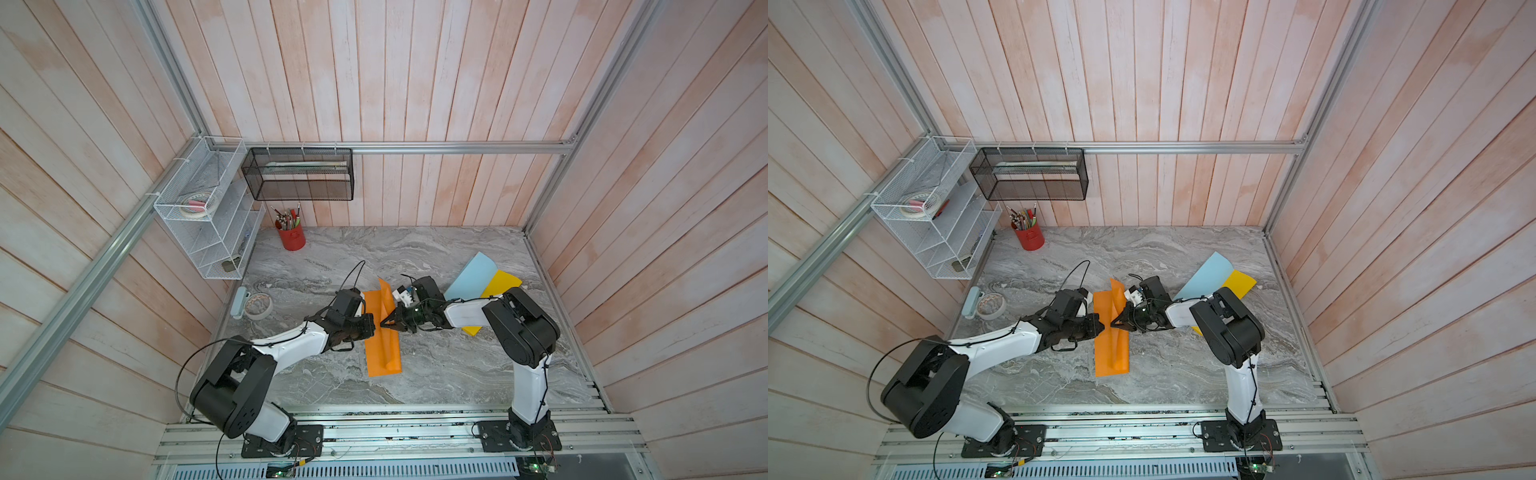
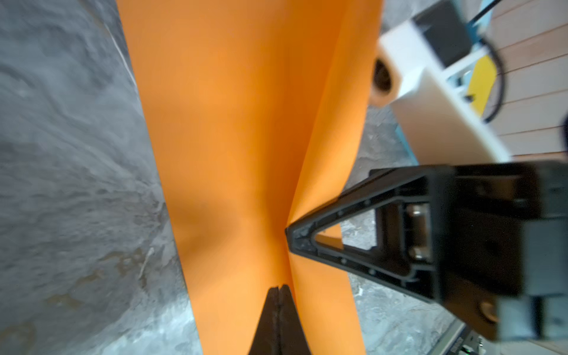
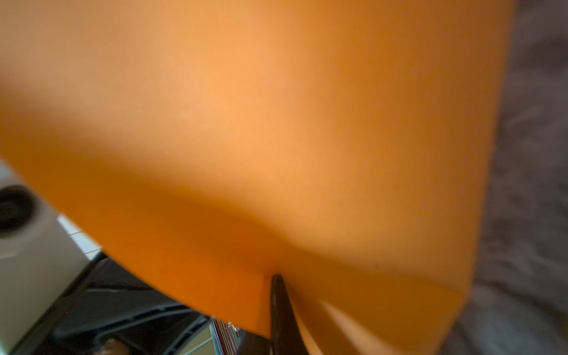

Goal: Fold the rectangular paper in half along the long edge
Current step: Fold the paper at the center of the board.

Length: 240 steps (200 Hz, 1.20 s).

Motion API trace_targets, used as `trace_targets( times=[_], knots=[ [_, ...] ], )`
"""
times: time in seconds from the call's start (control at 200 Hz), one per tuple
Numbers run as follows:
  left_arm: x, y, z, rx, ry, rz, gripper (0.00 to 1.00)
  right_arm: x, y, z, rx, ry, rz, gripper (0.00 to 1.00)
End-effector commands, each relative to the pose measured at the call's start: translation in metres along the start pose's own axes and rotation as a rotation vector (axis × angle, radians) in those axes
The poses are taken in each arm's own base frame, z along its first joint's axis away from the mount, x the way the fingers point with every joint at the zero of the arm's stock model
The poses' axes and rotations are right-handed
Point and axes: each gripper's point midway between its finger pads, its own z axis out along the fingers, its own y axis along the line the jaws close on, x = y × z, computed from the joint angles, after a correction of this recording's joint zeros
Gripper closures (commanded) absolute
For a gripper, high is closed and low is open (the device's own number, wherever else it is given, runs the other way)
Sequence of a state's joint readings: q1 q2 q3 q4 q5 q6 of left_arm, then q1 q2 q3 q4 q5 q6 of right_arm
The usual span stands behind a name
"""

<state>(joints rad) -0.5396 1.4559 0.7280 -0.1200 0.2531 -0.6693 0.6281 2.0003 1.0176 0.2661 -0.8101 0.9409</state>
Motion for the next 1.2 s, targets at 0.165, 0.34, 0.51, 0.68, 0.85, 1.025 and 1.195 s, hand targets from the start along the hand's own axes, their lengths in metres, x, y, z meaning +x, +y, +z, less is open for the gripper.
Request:
trace_targets(
  times=[0.165,0.34,0.51,0.68,0.85,1.025,1.195],
  knots=[
    [0.026,0.048,-0.004,-0.125,0.069,-0.068,1.00,-0.002,-0.006,0.009,0.052,0.016,-0.022,1.00],
    [0.043,0.051,0.009,-0.072,0.101,-0.108,1.00,0.001,-0.006,0.015,0.080,0.037,-0.040,1.00],
    [0.046,0.053,0.015,-0.064,0.110,-0.115,1.00,0.007,-0.010,0.022,0.124,0.066,-0.057,1.00],
    [0.051,0.053,0.021,-0.053,0.124,-0.119,1.00,0.010,-0.015,0.024,0.133,0.076,-0.054,1.00],
    [0.054,0.057,0.024,-0.066,0.135,-0.122,1.00,0.013,-0.013,0.023,0.149,0.075,-0.078,1.00],
    [0.055,0.059,0.026,-0.069,0.142,-0.122,1.00,0.015,-0.014,0.024,0.150,0.089,-0.085,0.85],
    [0.058,0.060,0.027,-0.074,0.151,-0.123,1.00,0.014,-0.005,0.024,0.104,0.078,-0.093,0.71]
  ],
)
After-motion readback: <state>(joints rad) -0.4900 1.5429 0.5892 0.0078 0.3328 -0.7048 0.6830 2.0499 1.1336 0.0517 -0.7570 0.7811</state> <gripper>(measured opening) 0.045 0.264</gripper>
